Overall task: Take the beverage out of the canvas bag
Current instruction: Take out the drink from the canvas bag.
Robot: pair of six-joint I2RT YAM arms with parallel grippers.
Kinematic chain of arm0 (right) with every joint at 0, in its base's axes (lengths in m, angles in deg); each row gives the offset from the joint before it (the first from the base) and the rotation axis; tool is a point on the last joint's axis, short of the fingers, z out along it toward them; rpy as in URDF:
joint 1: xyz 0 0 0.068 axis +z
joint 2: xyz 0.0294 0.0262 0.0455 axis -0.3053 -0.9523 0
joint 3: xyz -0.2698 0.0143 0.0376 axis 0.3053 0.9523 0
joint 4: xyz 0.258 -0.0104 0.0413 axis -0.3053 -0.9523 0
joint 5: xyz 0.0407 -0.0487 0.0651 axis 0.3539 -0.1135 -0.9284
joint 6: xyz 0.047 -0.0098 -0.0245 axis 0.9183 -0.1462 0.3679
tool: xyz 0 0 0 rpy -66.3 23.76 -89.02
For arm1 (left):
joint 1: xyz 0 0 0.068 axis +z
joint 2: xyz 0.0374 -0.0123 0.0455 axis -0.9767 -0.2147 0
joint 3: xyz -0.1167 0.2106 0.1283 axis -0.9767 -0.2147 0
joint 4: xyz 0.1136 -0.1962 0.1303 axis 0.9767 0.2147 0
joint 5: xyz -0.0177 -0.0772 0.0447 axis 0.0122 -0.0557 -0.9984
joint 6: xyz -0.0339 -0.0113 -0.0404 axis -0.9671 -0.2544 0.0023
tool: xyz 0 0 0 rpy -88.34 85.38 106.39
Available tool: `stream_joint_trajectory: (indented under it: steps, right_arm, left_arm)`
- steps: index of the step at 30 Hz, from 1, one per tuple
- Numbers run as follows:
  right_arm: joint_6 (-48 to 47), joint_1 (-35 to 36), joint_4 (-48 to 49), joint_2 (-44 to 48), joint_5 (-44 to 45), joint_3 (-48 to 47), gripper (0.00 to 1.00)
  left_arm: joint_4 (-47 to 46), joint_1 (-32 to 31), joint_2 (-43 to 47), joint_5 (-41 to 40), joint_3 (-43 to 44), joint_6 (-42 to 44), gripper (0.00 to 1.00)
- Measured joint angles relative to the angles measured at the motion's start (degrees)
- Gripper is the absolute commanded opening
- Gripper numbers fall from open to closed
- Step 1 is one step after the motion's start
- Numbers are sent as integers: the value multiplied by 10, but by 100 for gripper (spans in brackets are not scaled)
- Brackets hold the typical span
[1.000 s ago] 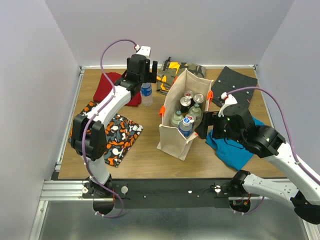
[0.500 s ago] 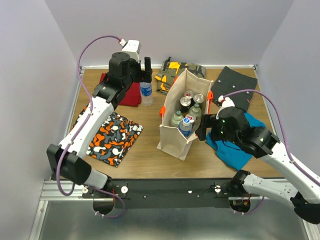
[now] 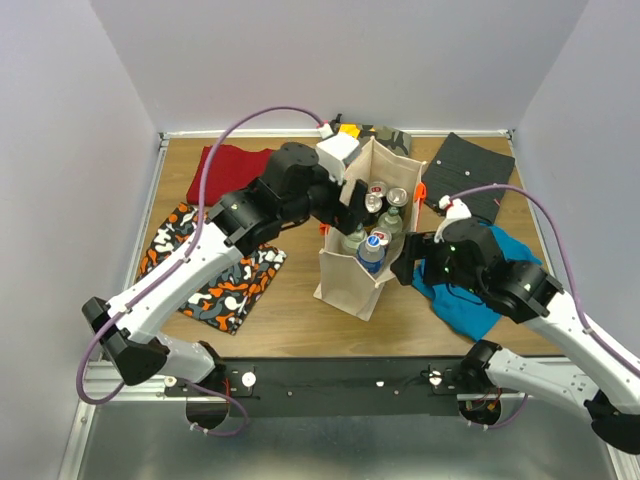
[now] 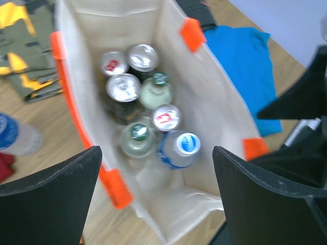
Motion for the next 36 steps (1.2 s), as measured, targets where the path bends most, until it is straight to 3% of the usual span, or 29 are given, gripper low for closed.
stream_joint_trajectory:
  steps: [9,20,25,36]
  right_arm:
    - [6,0,8,42,49,-9,100]
    - [7,0,7,-2,108,-31,100]
    - [14,0,7,-3,124,-32,100]
    - [27,0,7,16,159,-32,100]
  left_arm:
    - [31,-84,-44,-16,22,0,99]
    - [35,-118,-77,-24,22,-7,95]
    - [36,-139,-103,-28,17,-7,99]
    - [40,-144,-118,-105,-2,-35,99]
